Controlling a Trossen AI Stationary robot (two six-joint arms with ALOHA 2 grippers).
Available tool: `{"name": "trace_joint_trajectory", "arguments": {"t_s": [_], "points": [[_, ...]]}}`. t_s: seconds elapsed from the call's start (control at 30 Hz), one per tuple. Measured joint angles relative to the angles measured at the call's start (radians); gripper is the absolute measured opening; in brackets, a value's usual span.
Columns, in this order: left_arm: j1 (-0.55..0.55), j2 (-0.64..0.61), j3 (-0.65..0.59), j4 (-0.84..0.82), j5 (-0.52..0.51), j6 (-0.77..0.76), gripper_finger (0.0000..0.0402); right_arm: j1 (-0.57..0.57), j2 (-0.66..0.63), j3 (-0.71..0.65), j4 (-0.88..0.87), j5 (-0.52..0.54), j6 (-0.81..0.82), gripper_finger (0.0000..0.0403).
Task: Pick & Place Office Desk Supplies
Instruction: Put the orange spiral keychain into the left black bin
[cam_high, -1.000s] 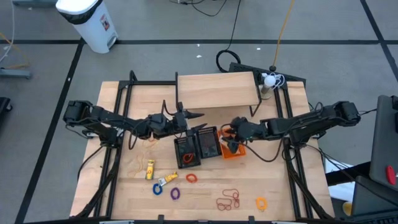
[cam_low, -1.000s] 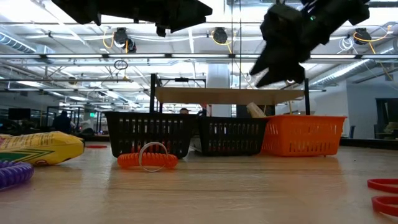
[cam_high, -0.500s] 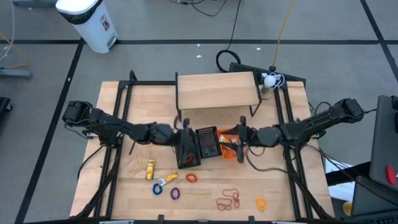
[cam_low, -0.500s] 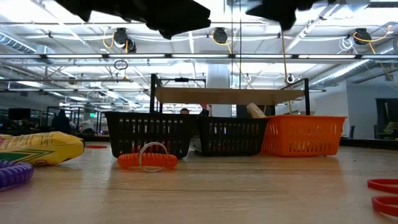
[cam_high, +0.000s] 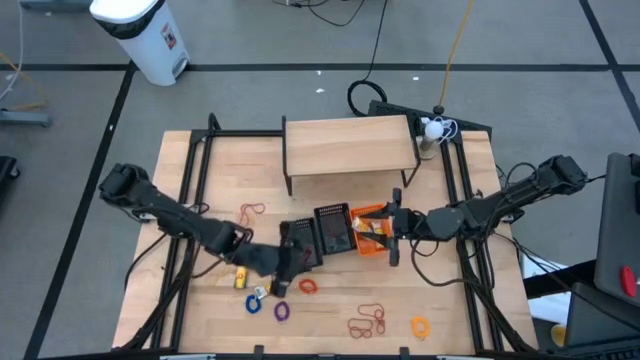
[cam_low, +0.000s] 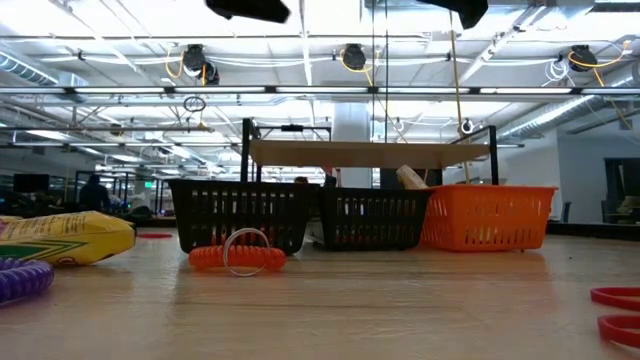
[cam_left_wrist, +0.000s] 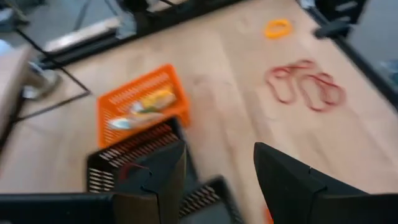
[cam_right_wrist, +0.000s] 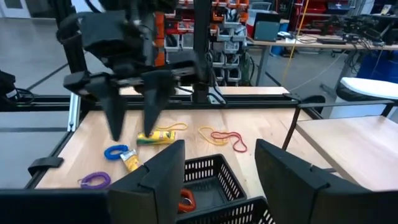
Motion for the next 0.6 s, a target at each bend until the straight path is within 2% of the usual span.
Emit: {"name": "trace_joint_trajectory", "arguments": {"t_s": [0.23,0.6], "points": [[-0.026,0.019,0.000,-0.123,0.037,-0.224,0.0191,0.000,0.000,0.000,0.021,0.000,-0.014,0.0182],[-0.027,0.207,-0.001,-0.024,0.204,-0.265,0.0191,0.000,0.000,0.000,0.023,0.000,-0.040,0.0180]]}}
